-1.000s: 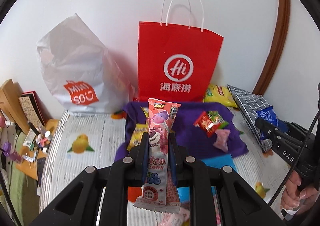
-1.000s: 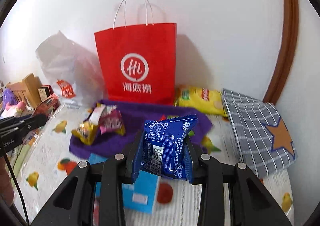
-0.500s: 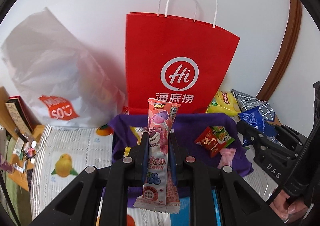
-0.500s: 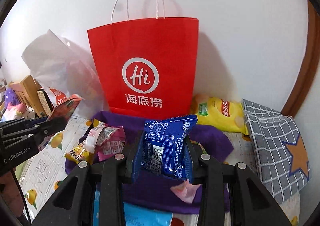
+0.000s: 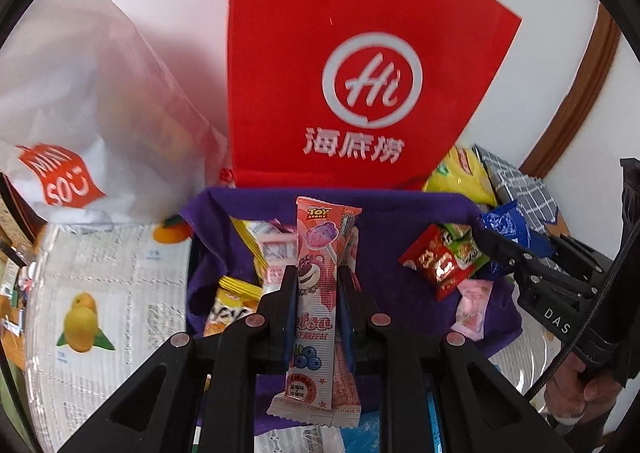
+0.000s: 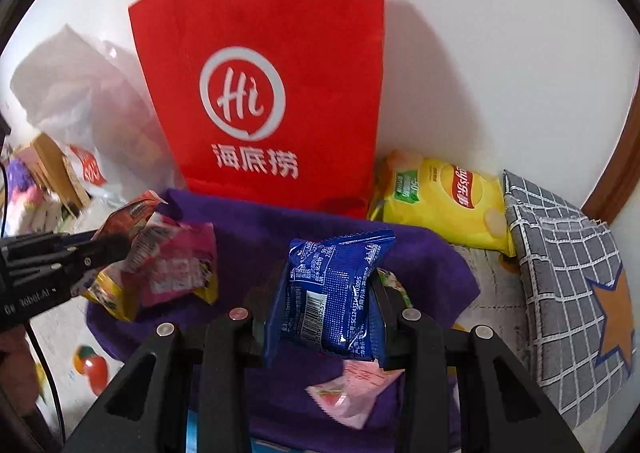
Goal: Organize snacks
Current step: 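Carry the blue packet and pink lollipop stick up over the purple towel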
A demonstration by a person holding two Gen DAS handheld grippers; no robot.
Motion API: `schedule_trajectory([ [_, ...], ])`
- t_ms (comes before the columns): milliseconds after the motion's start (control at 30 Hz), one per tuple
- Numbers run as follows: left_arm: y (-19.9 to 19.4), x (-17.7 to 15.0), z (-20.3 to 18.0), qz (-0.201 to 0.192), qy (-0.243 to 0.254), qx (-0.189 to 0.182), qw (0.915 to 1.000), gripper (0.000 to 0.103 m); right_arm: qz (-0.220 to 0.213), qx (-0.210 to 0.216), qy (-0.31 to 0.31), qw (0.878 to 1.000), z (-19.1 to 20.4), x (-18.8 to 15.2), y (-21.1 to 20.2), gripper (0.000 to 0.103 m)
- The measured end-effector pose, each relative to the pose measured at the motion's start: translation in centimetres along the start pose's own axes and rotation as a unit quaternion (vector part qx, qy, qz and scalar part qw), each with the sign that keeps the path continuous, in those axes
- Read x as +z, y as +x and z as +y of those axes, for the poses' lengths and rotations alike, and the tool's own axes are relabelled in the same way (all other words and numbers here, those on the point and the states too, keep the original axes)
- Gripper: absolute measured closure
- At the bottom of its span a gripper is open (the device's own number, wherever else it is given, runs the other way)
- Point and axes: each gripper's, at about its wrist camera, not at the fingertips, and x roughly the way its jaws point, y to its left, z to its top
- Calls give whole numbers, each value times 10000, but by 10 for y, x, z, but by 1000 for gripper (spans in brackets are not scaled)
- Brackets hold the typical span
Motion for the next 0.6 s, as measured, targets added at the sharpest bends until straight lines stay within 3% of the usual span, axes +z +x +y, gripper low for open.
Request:
schedule_trajectory([
  [233, 8, -2, -6, 47, 73, -72, 9999, 85, 307, 67, -88, 9995, -2, -5, 18, 67],
  [600, 10, -2, -5, 33, 72, -72, 9999, 83, 632, -196, -8, 9978, -8, -9, 35, 66],
])
